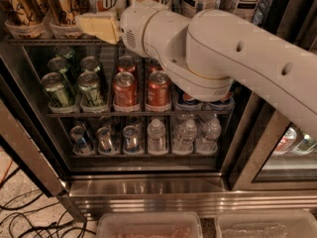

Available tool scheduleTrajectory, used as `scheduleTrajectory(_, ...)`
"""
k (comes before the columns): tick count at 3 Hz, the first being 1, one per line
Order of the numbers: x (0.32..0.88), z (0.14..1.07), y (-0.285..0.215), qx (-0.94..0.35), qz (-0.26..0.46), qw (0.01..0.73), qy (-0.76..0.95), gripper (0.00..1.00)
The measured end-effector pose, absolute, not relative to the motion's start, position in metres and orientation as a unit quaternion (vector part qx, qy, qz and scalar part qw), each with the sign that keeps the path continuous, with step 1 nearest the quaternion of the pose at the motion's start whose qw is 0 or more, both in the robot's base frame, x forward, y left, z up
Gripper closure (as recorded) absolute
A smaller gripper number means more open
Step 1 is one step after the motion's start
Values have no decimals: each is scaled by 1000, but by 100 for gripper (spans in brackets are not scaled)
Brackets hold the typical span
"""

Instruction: Pick 7up can from top shelf of fridge

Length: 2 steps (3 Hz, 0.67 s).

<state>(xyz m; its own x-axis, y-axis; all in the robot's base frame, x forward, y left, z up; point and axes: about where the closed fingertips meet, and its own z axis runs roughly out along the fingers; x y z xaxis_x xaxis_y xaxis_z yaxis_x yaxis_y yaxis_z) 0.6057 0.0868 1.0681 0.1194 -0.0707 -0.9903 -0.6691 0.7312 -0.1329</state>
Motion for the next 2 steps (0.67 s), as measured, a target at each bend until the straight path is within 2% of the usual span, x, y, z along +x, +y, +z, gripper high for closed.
scheduleTrajectory(2,609,1071,88,-278,213,690,633,18)
